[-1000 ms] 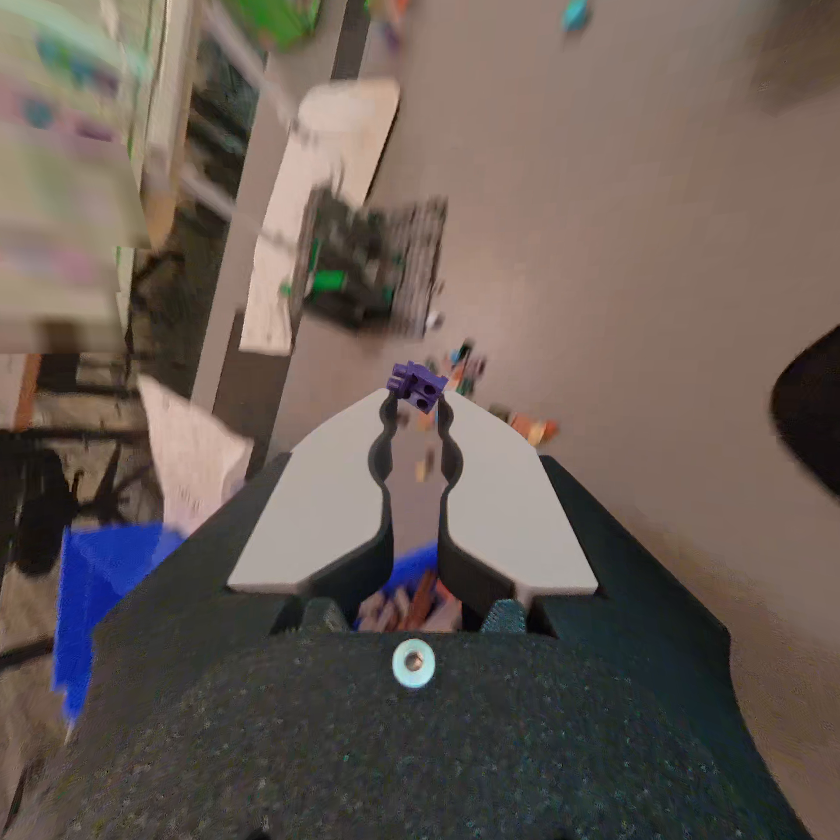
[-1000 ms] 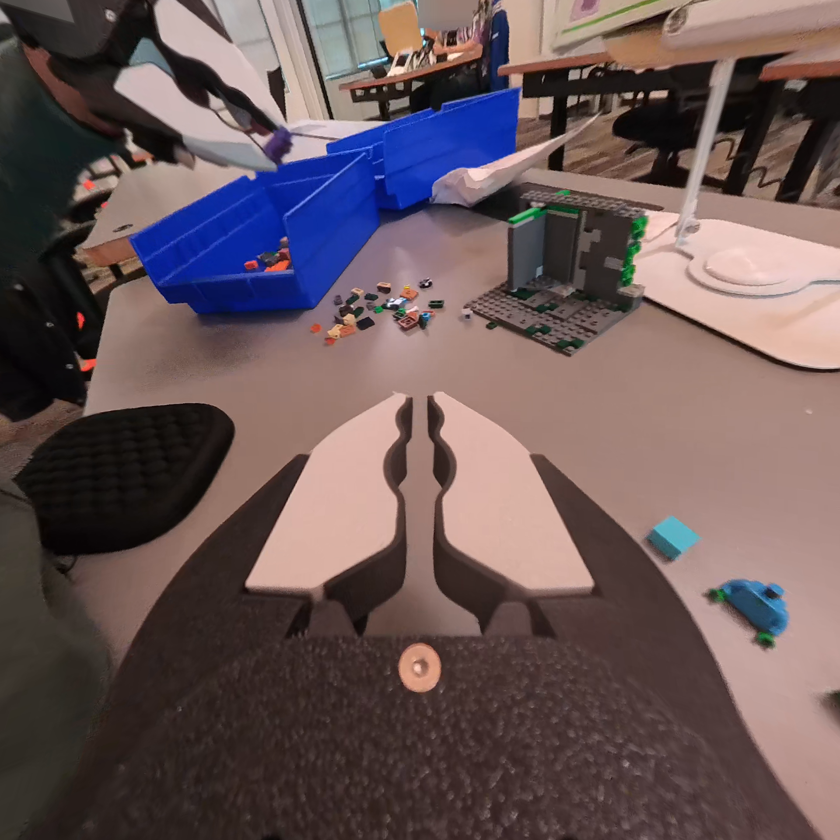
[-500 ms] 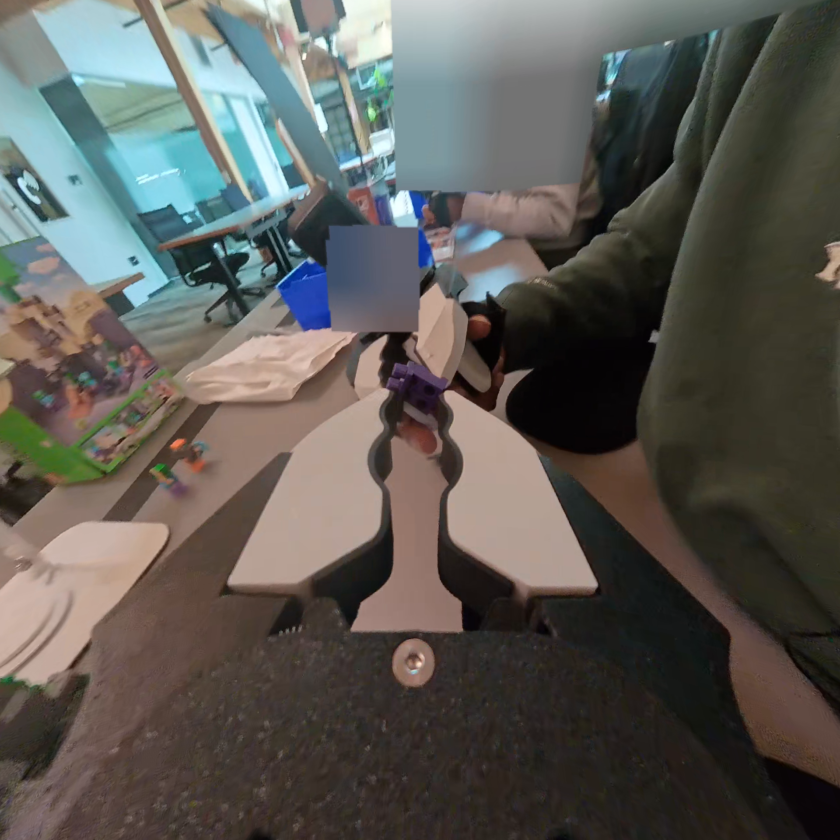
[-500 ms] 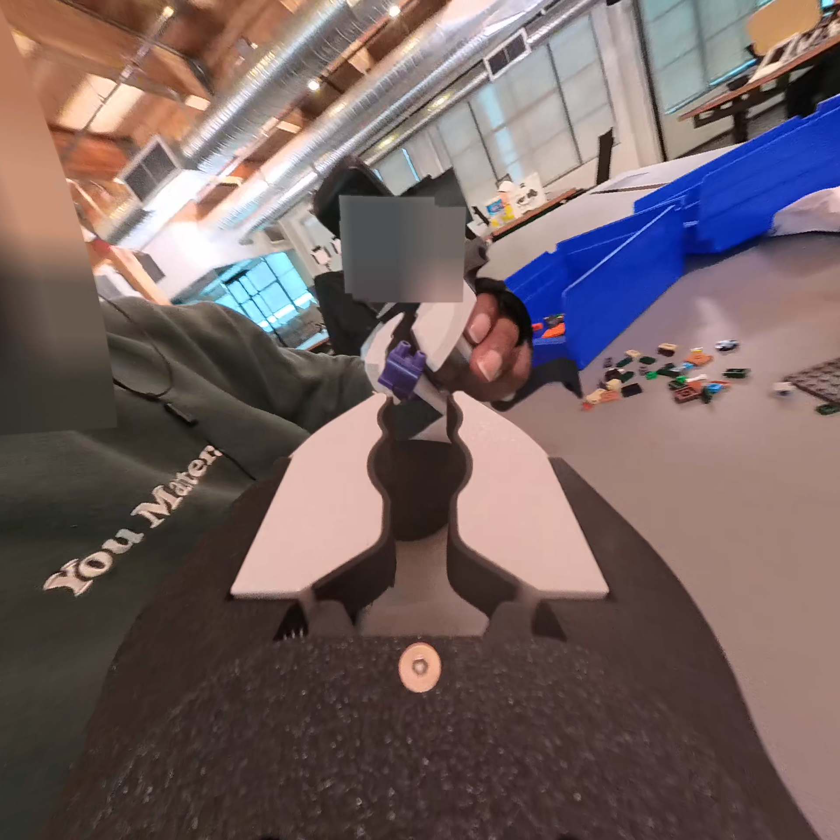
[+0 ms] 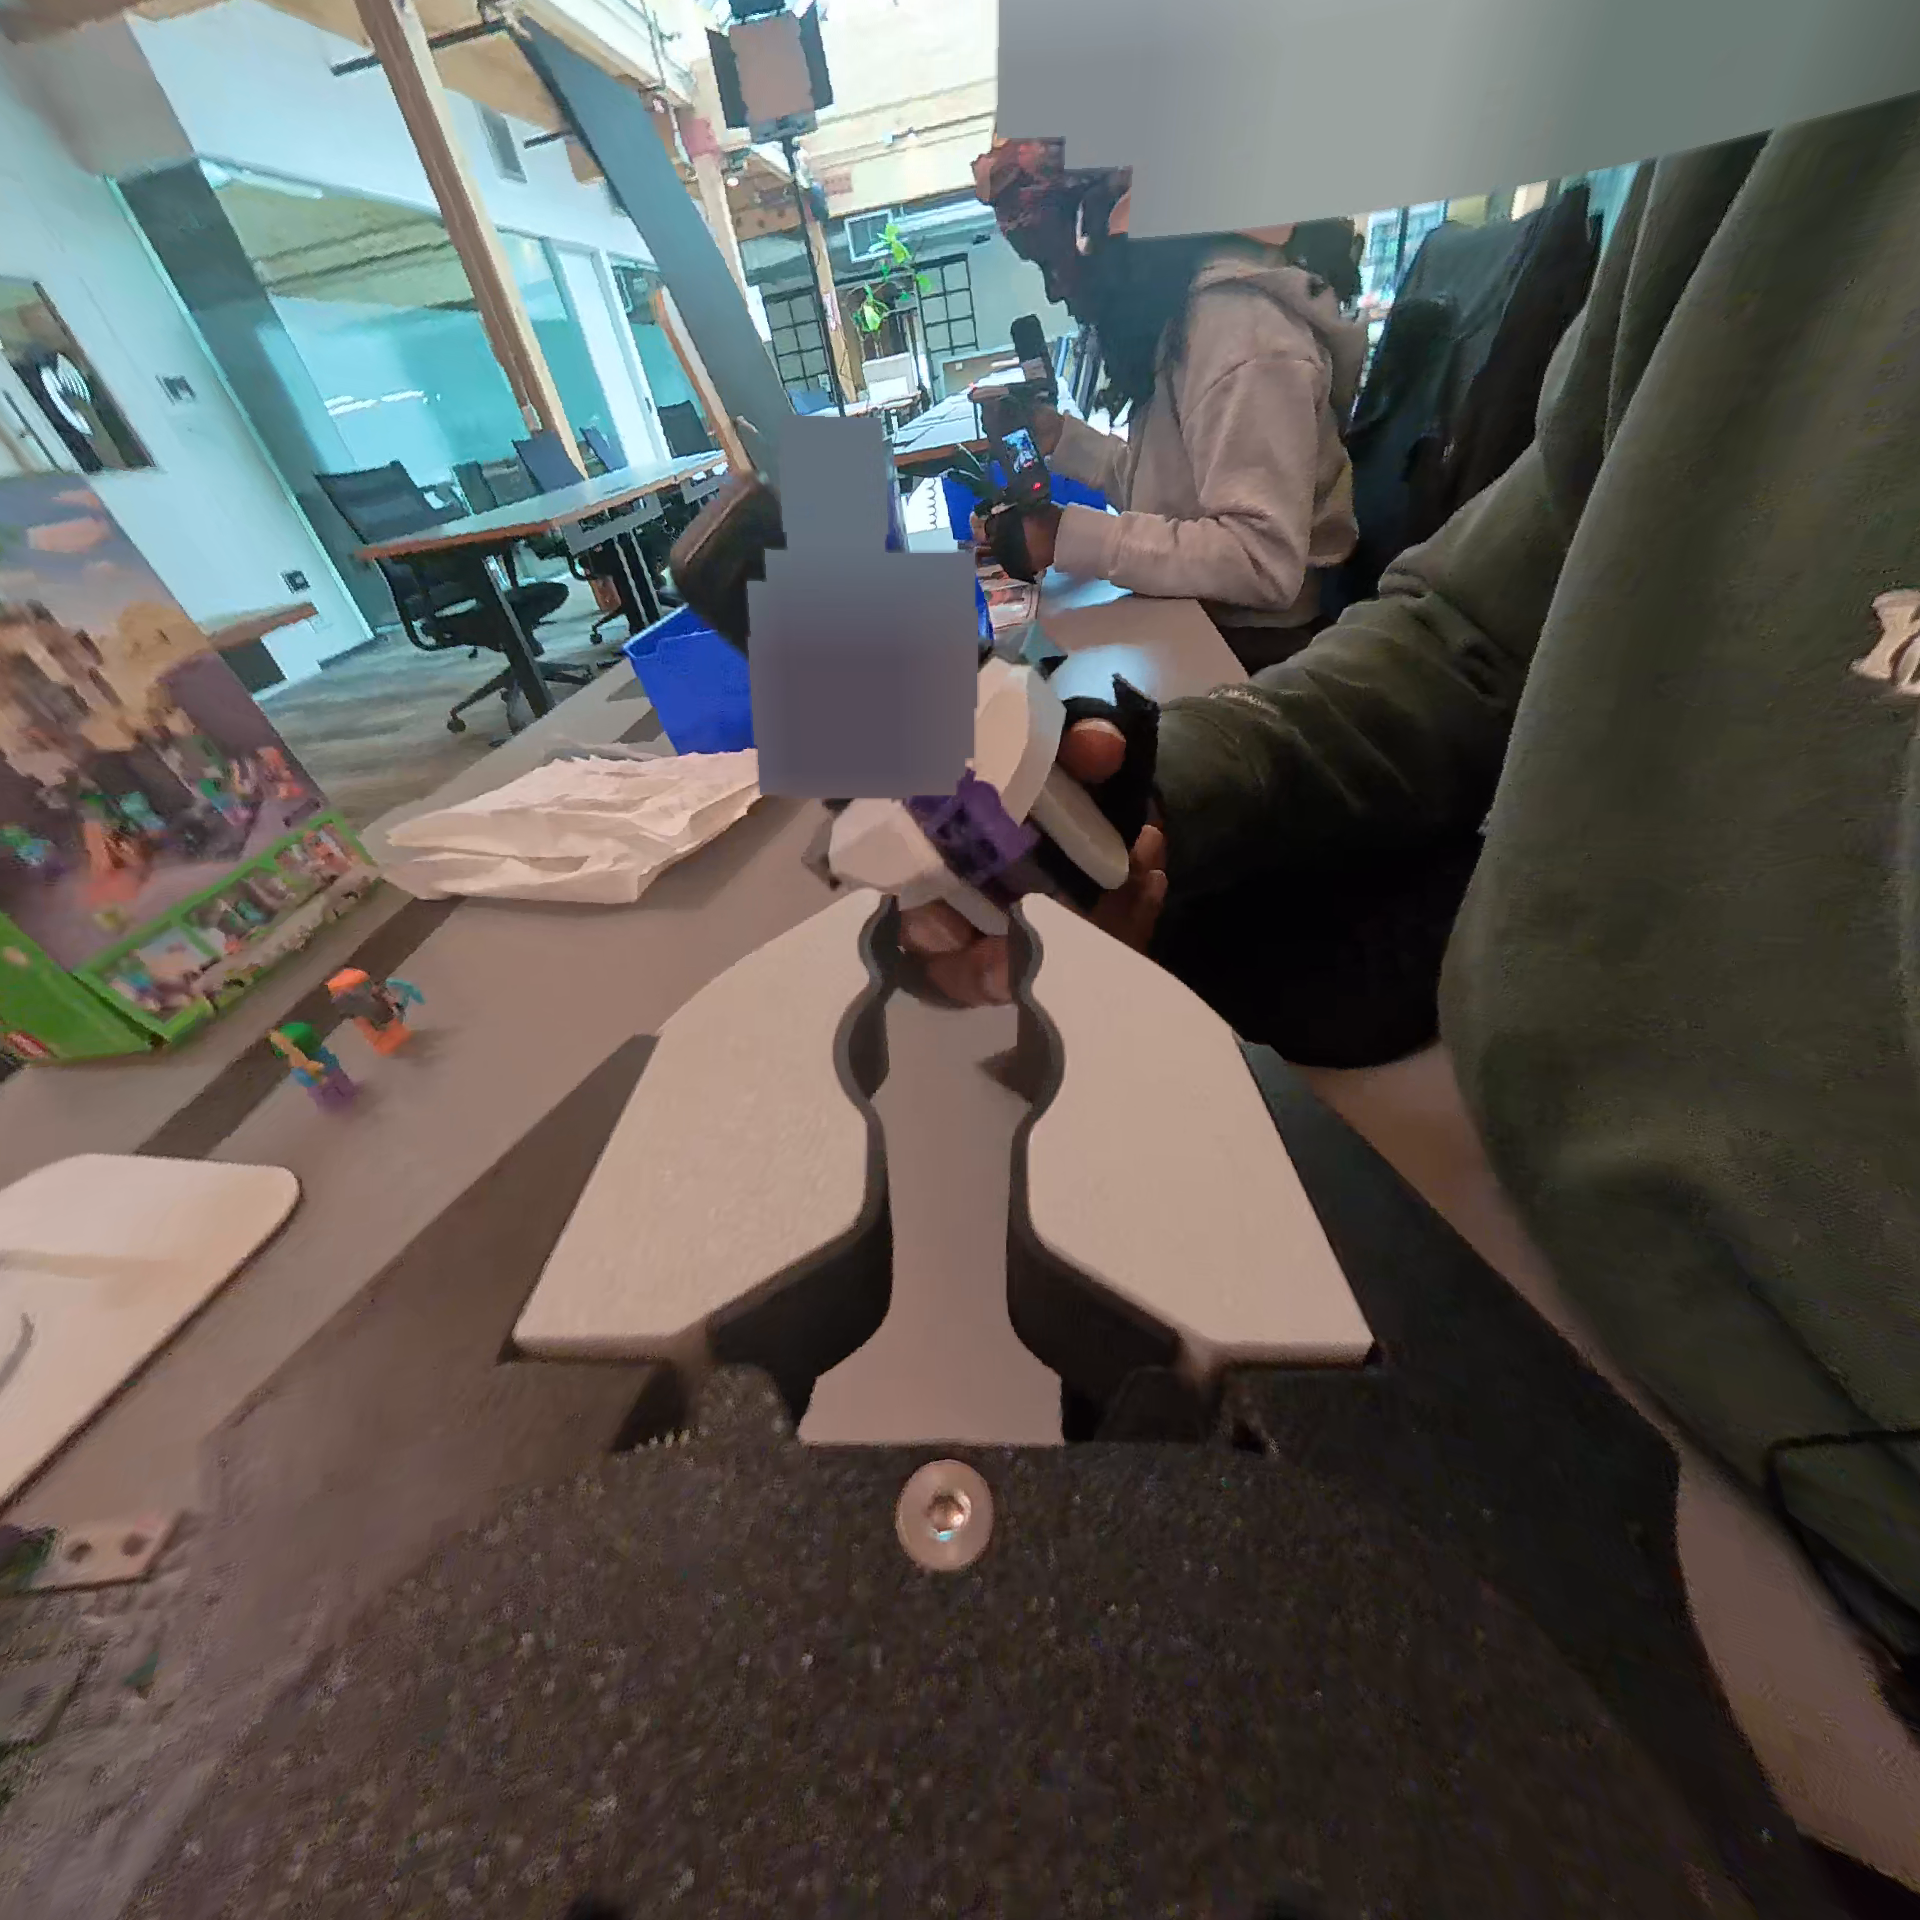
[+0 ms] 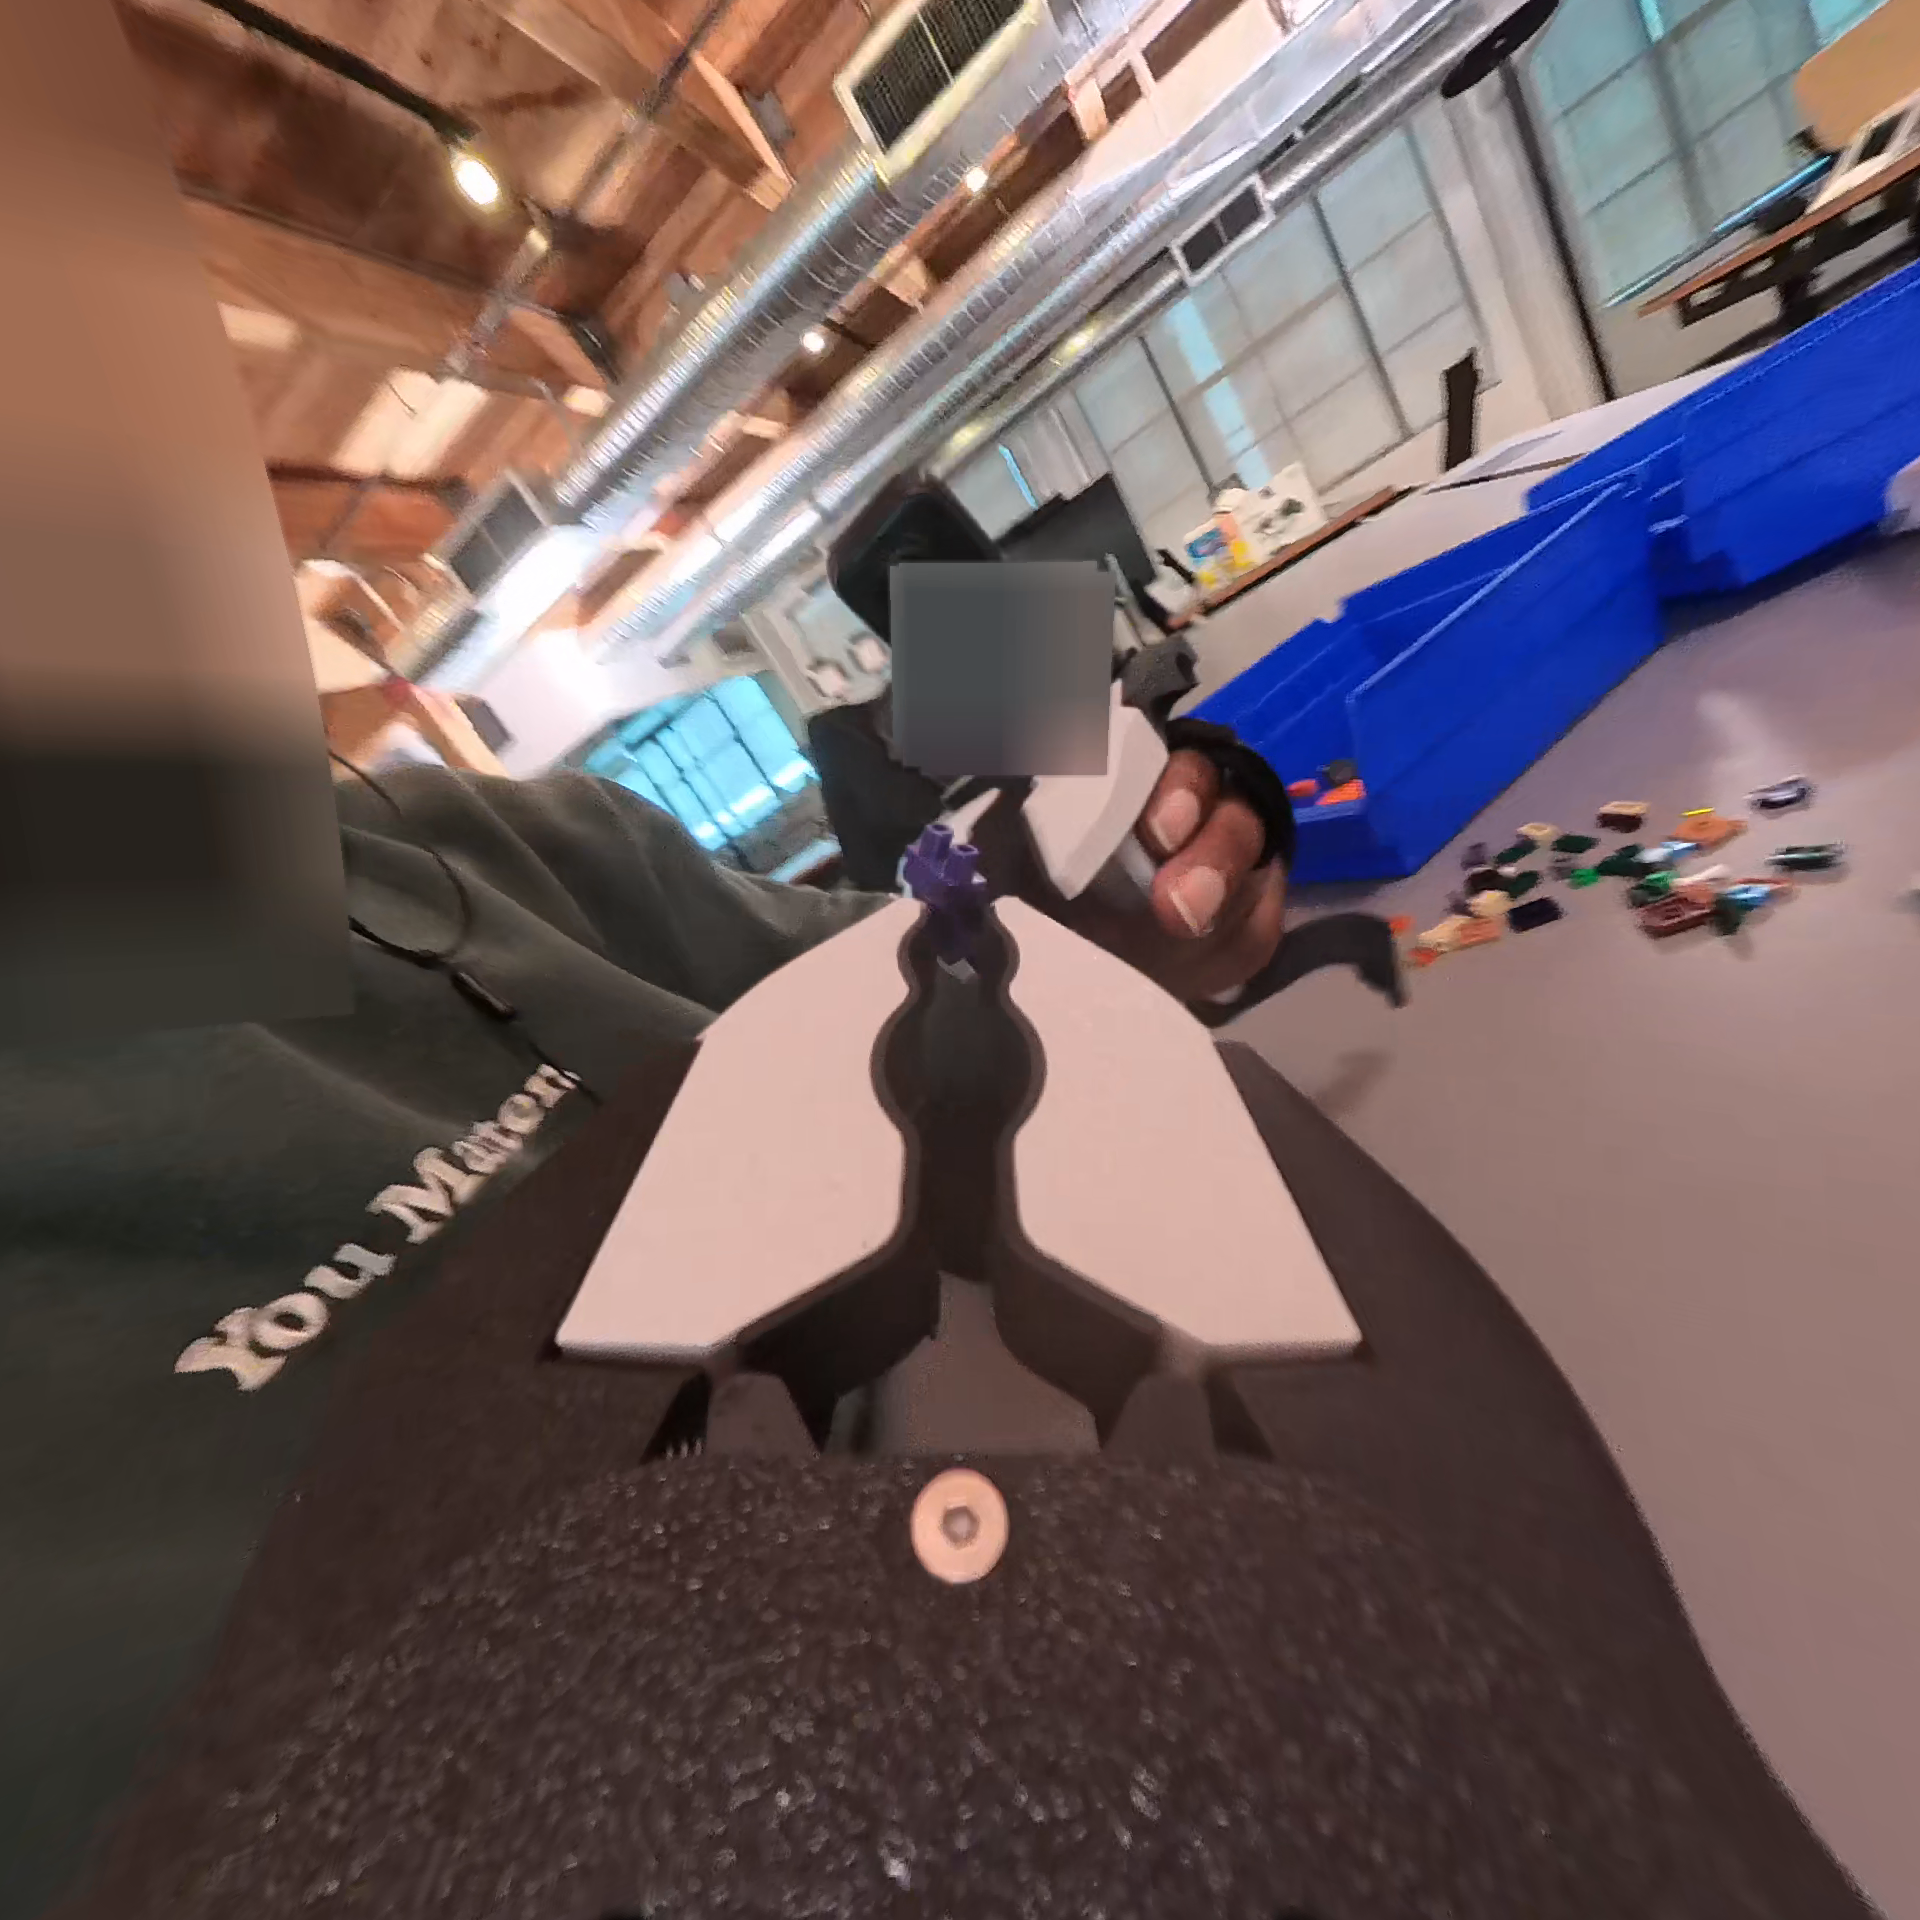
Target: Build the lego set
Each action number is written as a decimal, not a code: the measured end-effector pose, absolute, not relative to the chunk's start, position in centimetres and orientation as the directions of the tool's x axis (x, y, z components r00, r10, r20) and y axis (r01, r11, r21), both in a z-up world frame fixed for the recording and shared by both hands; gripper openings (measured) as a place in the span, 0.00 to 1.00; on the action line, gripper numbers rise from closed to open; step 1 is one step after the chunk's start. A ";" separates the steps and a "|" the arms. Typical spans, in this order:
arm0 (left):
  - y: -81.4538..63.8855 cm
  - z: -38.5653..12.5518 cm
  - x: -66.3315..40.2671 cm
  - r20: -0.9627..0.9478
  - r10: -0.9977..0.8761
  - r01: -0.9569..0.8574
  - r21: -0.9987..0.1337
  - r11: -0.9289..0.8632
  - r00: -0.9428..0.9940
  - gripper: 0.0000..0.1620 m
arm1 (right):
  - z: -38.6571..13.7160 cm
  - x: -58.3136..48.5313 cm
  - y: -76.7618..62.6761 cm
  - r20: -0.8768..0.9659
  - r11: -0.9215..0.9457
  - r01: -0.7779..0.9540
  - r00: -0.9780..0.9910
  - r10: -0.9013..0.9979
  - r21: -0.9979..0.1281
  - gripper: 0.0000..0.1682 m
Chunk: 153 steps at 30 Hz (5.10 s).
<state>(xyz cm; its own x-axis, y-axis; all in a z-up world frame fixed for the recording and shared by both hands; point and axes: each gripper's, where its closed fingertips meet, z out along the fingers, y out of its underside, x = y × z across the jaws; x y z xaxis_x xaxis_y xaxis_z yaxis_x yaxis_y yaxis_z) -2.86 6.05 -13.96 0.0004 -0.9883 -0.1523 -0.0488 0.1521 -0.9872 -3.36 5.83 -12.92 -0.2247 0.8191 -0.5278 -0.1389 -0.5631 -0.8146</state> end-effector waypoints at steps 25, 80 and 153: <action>6.2 -15.3 -3.2 -0.045 -0.993 -0.104 -0.994 0.034 0.111 0.05 | -14.8 -4.0 6.7 0.021 0.021 0.004 0.208 0.978 -1.000 0.04; 6.3 -17.2 -2.5 0.231 -0.970 -0.068 -0.969 -0.236 0.080 0.13 | -15.2 -4.0 6.8 -0.380 -0.380 -0.074 -0.006 0.925 -0.922 0.02; 5.7 -17.2 -2.5 0.085 -0.993 -0.055 -0.995 -0.089 0.080 0.05 | -15.3 -4.8 6.0 -0.199 -0.195 -0.063 0.078 0.977 -0.979 0.04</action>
<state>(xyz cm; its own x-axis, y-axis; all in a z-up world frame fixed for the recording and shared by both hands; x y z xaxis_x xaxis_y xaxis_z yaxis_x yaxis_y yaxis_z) -2.53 5.72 -17.24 0.0799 -0.9932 0.0846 -0.0547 -0.0891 -0.9945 -4.77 6.04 -15.33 0.0775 0.9769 -0.1992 -0.0633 -0.1946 -0.9788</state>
